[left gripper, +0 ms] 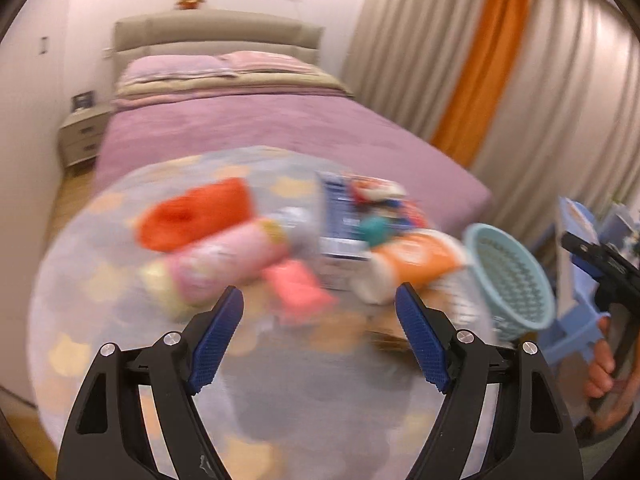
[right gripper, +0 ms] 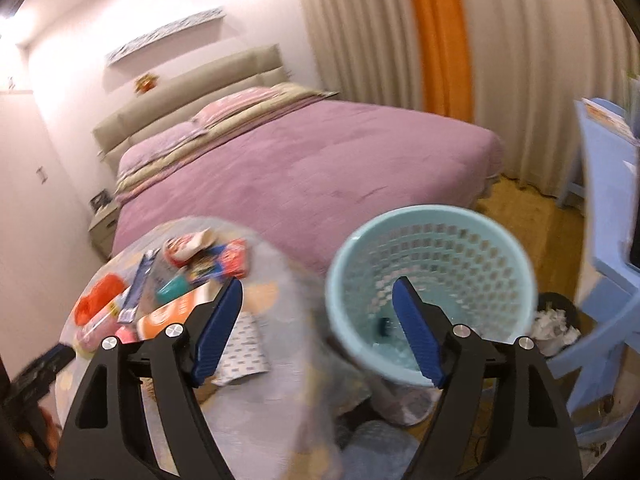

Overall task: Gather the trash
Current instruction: 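Grasp the pink drink bottle with the left tool while the right tool grasps the heart-print paper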

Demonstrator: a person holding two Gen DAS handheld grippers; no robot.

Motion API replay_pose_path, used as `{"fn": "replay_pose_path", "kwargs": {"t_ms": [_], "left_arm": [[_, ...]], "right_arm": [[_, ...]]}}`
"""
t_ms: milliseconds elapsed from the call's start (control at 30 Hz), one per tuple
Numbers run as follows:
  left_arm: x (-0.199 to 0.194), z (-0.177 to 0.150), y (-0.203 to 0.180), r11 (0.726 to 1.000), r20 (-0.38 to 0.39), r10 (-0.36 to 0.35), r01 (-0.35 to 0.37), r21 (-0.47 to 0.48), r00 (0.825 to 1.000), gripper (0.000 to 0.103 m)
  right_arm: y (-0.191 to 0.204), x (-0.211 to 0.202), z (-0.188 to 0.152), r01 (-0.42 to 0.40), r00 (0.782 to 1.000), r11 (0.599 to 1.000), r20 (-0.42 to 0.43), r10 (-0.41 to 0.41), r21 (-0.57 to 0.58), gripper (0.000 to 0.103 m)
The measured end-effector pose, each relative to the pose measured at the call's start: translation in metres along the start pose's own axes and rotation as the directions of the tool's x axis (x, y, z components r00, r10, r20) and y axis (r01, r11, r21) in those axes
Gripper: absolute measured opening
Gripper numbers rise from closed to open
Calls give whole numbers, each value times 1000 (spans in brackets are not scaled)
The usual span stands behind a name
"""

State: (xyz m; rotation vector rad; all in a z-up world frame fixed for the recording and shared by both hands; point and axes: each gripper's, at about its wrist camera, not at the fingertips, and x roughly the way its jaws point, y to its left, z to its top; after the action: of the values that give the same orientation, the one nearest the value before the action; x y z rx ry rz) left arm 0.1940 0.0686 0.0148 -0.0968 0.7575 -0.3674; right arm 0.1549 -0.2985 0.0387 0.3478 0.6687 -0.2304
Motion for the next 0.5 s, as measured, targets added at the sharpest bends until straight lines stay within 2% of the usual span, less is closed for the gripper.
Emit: {"fn": "replay_pose_path", "kwargs": {"t_ms": [100,200,367,433,500], "left_arm": [[8,12,34,999,-13,33,-33,-32,999,77],[14,23,49,998,-9,57,-57,-15,998,77],[37,35,55,998,-31,56,-55,44,998,73],[50,36,57,996,-57,59,-55,67,997,65],[61,36,58,996,-93,60,-53,78,994,63]], "right_arm": [[26,18,-9,-59,998,997,-39,57,-42,74],[42,36,-24,-118,988,991,-102,112,-57,74],[56,54,-44,-136,978,984,-175,114,-116,73],[62,58,-48,-133,977,980,-184,105,-147,65],[65,63,-51,-140,974,976,-201,106,-167,56]]}}
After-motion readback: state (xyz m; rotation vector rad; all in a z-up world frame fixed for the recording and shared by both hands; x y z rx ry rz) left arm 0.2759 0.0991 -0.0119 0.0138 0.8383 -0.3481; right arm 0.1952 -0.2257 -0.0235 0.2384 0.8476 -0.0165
